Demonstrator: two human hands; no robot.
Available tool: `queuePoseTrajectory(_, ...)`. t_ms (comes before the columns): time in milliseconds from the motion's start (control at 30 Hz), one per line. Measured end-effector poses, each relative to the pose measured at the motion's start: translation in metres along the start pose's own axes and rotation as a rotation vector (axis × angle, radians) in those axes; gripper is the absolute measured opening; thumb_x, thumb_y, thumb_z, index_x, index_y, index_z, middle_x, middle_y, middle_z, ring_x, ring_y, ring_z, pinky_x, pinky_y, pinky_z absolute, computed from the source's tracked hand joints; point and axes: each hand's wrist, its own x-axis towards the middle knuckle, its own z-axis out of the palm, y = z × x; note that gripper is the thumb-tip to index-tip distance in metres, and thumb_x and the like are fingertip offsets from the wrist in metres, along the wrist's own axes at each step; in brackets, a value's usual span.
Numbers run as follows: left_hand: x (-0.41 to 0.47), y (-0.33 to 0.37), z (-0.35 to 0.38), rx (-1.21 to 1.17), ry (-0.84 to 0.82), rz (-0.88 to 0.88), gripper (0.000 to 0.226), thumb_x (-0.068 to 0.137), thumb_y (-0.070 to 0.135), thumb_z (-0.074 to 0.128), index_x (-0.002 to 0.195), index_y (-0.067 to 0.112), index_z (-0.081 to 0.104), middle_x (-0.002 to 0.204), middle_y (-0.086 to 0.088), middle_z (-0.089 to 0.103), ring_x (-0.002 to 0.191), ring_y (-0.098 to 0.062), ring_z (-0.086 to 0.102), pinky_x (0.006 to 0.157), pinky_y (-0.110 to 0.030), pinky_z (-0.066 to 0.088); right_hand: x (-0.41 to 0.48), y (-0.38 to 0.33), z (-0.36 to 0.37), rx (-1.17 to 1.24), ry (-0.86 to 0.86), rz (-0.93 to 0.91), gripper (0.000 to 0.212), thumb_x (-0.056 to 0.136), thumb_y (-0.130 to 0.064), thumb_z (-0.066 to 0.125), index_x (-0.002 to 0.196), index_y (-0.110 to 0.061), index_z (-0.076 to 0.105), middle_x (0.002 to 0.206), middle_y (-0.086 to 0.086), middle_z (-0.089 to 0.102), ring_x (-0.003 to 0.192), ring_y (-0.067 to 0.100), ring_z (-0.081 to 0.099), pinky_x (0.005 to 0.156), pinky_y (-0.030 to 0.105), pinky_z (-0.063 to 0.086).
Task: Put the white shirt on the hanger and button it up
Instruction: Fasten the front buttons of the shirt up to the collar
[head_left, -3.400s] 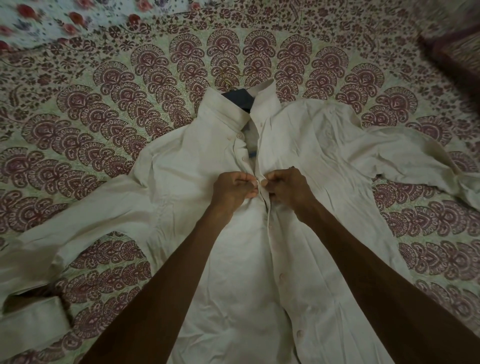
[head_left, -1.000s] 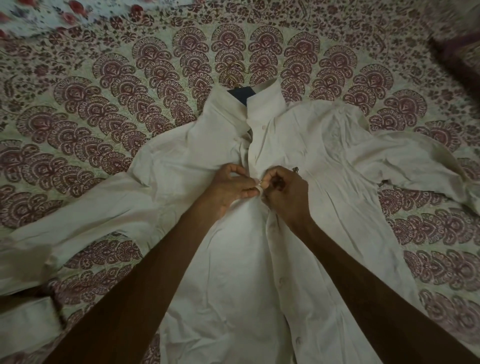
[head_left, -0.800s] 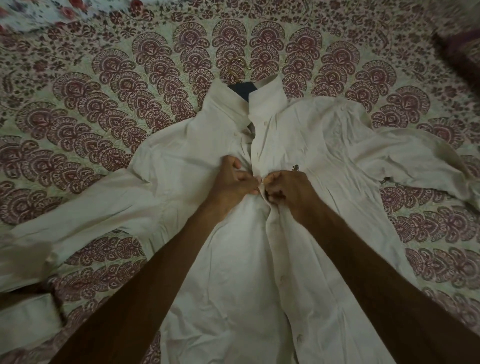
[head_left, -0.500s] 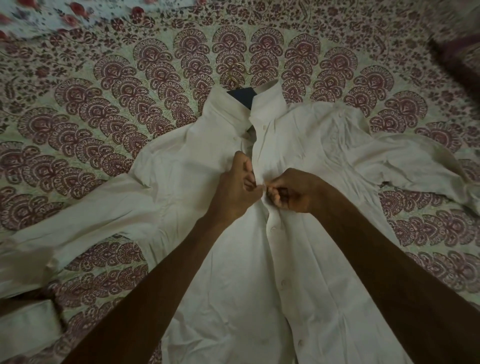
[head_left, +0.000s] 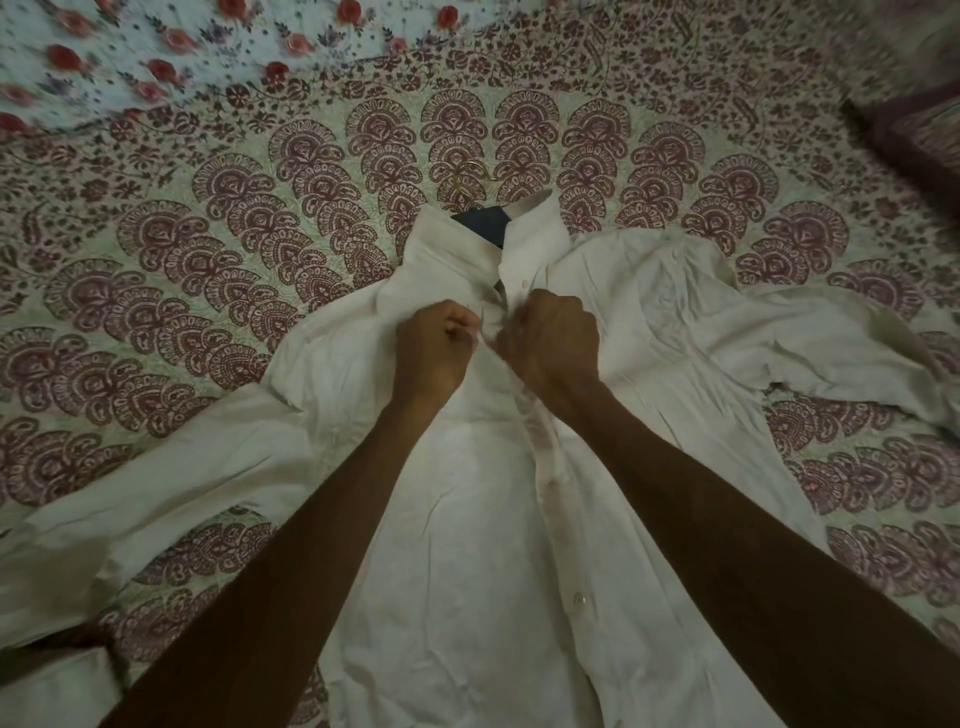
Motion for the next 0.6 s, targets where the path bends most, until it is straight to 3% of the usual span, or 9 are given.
queuePoseTrajectory(67, 0.004, 0.004, 0.000, 0.080, -0.035, 0.035, 0.019, 0.080, 0.001, 0.060, 0.082, 0.013, 0.075, 0.083, -0.001, 0.075, 0.077, -0.015, 0.069, 0.071, -0.022, 0.055, 0.001, 0.001, -0.003, 0.067, -0.003, 0.021, 0.014, 0.086, -0.022, 0.058, 0.075, -0.014, 0.057, 0.076, 0.006, 0.063, 0.070, 0.021, 0.061, 0.060, 0.026, 0.036)
queuePoseTrajectory(167, 0.000, 0.008, 0.003, 0.183, -0.088, 0.132, 0.011, 0.077, 0.007, 0.071, 0.082, 0.015, 0.075, 0.082, 0.002, 0.072, 0.073, -0.011, 0.065, 0.065, -0.015, 0.048, 0.001, 0.015, -0.009, 0.321, -0.027, 0.139, 0.028, 0.079, -0.006, 0.058, 0.054, -0.014, 0.046, 0.050, -0.001, 0.046, 0.044, 0.009, 0.039, 0.042, 0.016, 0.028)
queuePoseTrajectory(233, -0.006, 0.007, 0.007, 0.257, -0.110, 0.208, 0.010, 0.075, 0.013, 0.078, 0.083, 0.016, 0.073, 0.081, 0.000, 0.066, 0.072, -0.012, 0.061, 0.068, -0.022, 0.050, 0.003, 0.025, -0.015, 0.572, -0.111, 0.296, 0.023, 0.082, -0.003, 0.060, 0.061, -0.011, 0.057, 0.060, 0.005, 0.055, 0.053, 0.012, 0.049, 0.052, 0.019, 0.043)
queuePoseTrajectory(333, -0.012, 0.007, 0.014, 0.326, -0.055, 0.257, 0.014, 0.075, 0.016, 0.080, 0.083, 0.014, 0.069, 0.081, -0.005, 0.062, 0.077, -0.021, 0.062, 0.071, -0.032, 0.052, 0.001, 0.038, -0.018, 0.871, -0.227, 0.500, 0.017, 0.088, -0.007, 0.066, 0.071, -0.013, 0.066, 0.080, 0.012, 0.067, 0.075, 0.024, 0.065, 0.078, 0.040, 0.060)
queuePoseTrajectory(400, -0.014, 0.008, 0.018, 0.384, -0.018, 0.293, 0.013, 0.079, 0.017, 0.077, 0.086, 0.011, 0.068, 0.085, -0.007, 0.063, 0.083, -0.022, 0.062, 0.072, -0.033, 0.052, -0.001, 0.042, -0.016, 0.919, -0.259, 0.499, 0.015, 0.088, -0.013, 0.070, 0.074, -0.011, 0.067, 0.081, 0.014, 0.068, 0.073, 0.023, 0.067, 0.078, 0.041, 0.060)
queuePoseTrajectory(500, -0.020, 0.012, 0.024, 0.574, 0.028, 0.348, 0.013, 0.084, 0.017, 0.073, 0.090, 0.008, 0.066, 0.092, -0.010, 0.063, 0.088, -0.024, 0.061, 0.071, -0.031, 0.049, -0.004, 0.041, -0.019, 0.880, -0.300, 0.442, 0.012, 0.083, -0.014, 0.076, 0.082, -0.005, 0.069, 0.073, 0.011, 0.070, 0.064, 0.017, 0.068, 0.068, 0.030, 0.060)
queuePoseTrajectory(600, -0.025, 0.016, 0.032, 0.727, 0.041, 0.387, 0.023, 0.067, 0.015, 0.086, 0.071, 0.012, 0.064, 0.072, -0.006, 0.063, 0.067, -0.019, 0.061, 0.058, -0.027, 0.049, -0.003, 0.039, -0.021, 0.886, -0.398, 0.429, 0.011, 0.082, 0.002, 0.071, 0.081, -0.007, 0.065, 0.082, 0.016, 0.067, 0.073, 0.023, 0.067, 0.076, 0.035, 0.061)
